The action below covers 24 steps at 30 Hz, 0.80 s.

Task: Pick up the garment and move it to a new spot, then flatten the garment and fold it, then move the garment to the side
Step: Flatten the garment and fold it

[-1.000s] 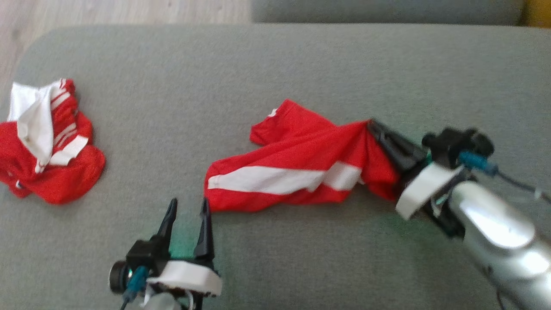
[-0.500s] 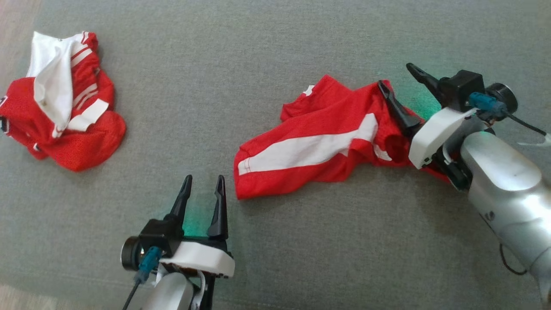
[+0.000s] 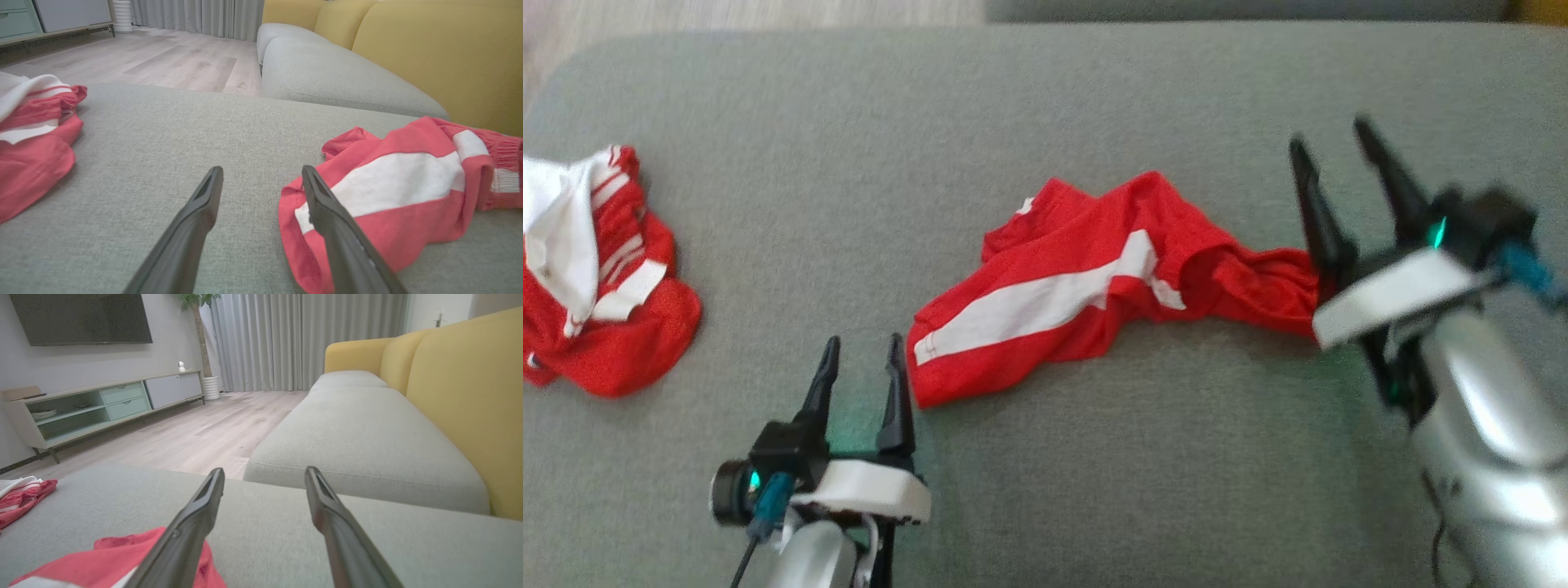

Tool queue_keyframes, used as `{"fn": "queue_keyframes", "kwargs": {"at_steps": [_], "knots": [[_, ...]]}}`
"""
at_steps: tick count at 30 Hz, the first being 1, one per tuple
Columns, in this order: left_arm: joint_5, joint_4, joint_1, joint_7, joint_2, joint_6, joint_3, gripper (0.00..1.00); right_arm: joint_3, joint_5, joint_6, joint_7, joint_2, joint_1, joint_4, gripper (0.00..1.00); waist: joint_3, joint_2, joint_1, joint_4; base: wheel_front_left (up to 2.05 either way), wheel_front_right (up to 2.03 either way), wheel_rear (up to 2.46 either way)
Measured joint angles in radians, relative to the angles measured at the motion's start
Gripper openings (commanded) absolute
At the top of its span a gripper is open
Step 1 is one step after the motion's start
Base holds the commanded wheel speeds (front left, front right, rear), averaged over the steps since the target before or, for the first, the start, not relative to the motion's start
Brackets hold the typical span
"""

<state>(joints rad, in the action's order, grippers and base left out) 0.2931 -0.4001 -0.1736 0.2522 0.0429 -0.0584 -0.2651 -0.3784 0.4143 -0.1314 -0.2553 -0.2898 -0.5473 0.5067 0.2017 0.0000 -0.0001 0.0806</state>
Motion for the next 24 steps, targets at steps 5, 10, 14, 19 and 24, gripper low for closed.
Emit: {"fn": "queue_keyframes", "kwargs": {"at_steps": [5,10,14,19,24], "knots": [[-0.041,0.002,0.058,0.000,0.002,0.001,0.050,1.00,0.090,-0.062,0.000,0.000,0.061,0.187,-0.053,1.00,-0.064,0.0000,-0.0001,-0.036,0.00,0.00,0.00],[-0.067,0.003,0.137,0.000,0.002,0.006,0.080,1.00,0.111,-0.105,0.000,0.000,0.110,0.327,-0.042,1.00,-0.126,0.0000,-0.0002,-0.064,0.00,0.00,0.00],[-0.075,0.004,0.180,0.000,0.002,0.006,0.101,1.00,0.118,-0.125,0.000,0.000,0.130,0.394,-0.017,1.00,-0.162,0.0000,-0.0002,-0.076,0.00,0.00,0.00],[-0.083,0.004,0.197,0.000,0.002,0.007,0.099,1.00,0.104,-0.145,0.000,0.000,0.135,0.405,-0.009,1.00,-0.175,0.0000,-0.0001,-0.073,0.00,0.00,0.00],[-0.081,0.005,0.194,0.000,0.003,0.007,0.080,1.00,0.027,-0.139,0.000,0.000,0.139,0.381,0.021,1.00,-0.158,0.0000,0.0000,-0.055,0.00,0.00,0.00]]}}
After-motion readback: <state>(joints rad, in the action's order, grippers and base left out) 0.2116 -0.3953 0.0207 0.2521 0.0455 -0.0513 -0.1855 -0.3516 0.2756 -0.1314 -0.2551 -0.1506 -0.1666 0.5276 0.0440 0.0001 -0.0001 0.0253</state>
